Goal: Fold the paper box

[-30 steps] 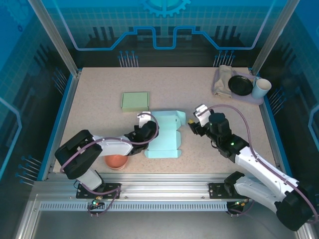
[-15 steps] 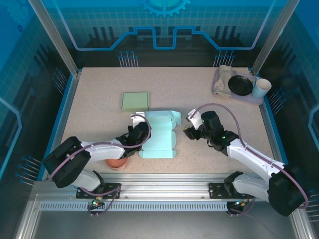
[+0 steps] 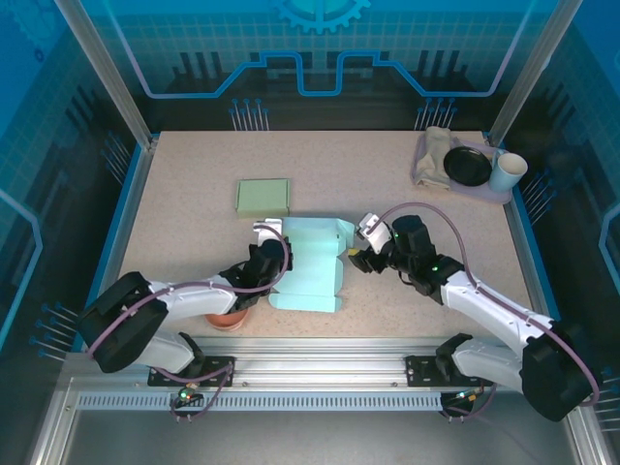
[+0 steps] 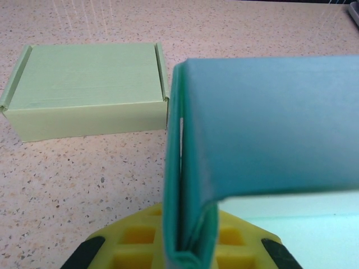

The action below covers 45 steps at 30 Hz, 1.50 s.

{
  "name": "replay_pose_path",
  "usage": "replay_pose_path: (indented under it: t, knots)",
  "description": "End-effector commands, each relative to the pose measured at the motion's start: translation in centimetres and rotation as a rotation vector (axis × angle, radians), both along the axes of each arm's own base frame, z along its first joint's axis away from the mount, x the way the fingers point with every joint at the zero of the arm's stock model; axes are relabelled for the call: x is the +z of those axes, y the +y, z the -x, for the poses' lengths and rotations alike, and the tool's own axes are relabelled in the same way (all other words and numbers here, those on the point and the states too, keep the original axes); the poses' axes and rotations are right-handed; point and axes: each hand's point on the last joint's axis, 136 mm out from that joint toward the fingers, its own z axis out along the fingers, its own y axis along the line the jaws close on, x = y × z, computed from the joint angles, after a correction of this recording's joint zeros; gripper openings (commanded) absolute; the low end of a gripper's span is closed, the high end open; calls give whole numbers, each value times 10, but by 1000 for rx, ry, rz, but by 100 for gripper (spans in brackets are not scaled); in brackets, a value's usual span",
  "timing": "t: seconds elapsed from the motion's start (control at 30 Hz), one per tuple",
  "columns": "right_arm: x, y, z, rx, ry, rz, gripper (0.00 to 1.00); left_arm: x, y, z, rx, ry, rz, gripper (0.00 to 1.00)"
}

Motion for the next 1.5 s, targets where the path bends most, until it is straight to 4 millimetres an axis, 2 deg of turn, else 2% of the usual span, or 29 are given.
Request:
replay_pose_path:
  t: [0.0, 0.33, 0.47, 0.67, 0.87, 1.47]
  knots:
    - [10, -9, -4, -42, -58, 0, 67, 11, 8, -3, 26, -33, 5, 9]
    - [23, -30, -9, -143, -121, -21, 67, 8, 22, -3, 68, -20, 10, 9]
    - [16, -34, -15, -174, -98, 4, 67, 9, 13, -1, 9, -25, 35, 9]
    - [14, -16, -10, -76, -71, -29, 66, 11, -5, 5, -110, -30, 64, 9]
    - [23, 3, 7, 57, -79, -101, 65, 12, -5, 5, -110, -29, 64, 9]
    - [19, 24, 22, 179, -44, -102, 64, 14, -15, 7, -156, -26, 102, 9]
